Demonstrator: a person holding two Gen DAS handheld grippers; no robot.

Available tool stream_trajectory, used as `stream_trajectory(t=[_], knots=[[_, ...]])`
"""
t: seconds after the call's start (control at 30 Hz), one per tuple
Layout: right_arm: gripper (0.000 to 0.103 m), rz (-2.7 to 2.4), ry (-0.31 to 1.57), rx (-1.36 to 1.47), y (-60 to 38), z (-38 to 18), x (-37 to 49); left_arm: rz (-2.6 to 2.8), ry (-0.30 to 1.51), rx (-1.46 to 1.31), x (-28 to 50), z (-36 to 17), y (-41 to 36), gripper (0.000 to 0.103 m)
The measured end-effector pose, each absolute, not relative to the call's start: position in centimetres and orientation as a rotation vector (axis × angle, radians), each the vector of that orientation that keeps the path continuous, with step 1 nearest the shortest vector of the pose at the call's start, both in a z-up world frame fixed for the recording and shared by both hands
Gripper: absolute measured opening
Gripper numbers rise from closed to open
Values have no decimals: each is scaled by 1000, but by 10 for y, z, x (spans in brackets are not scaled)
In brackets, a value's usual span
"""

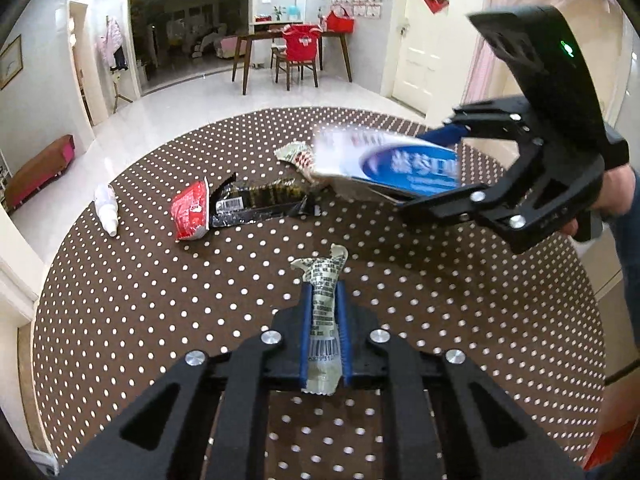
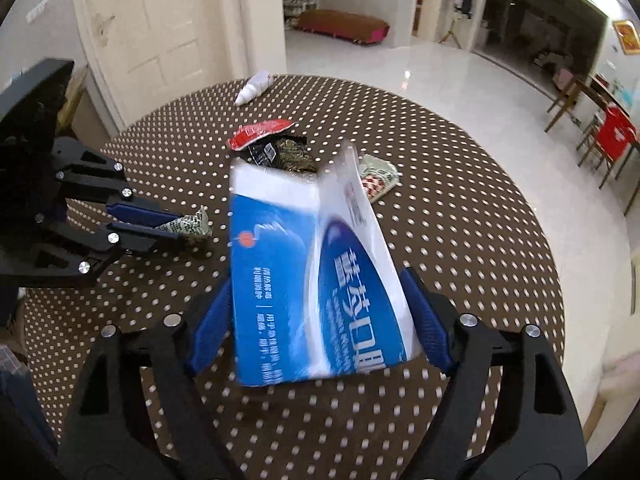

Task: Collect trash
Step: 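Grasp the clear plastic wrapper with the left tool while the right tool grasps the blue-white medicine box, then carry the wrapper and medicine box to the wastebasket and open both tools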

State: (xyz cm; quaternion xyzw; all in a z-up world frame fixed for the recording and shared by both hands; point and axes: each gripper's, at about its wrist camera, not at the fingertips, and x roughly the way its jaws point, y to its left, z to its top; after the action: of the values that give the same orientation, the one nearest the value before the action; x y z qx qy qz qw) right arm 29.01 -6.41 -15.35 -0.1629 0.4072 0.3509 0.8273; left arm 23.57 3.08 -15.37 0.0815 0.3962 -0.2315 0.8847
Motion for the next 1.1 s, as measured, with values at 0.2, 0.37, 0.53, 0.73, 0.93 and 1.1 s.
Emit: stream_trajectory(t=[0.2,0.37,0.53,0.73,0.93,1.1], knots=[[72,713,829,-270,-90,-138,271,-472,786,128,219,-143,27,11],[72,684,844,-263,-105,-140,254,-483,769,111,210,-134,9,11],[71,651,888,-299,-116,-151,233,-494,759,114,203,-128,-6,11],[61,586,921,-284,-126,-156,221,-516,748,113,191,-122,-21,11],[54,558,906,-245,-142,-152,209,-538,731,112,186,-117,-30,11],[53,545,858,-191,-162,-137,196,-548,717,110,184,-111,-37,11]])
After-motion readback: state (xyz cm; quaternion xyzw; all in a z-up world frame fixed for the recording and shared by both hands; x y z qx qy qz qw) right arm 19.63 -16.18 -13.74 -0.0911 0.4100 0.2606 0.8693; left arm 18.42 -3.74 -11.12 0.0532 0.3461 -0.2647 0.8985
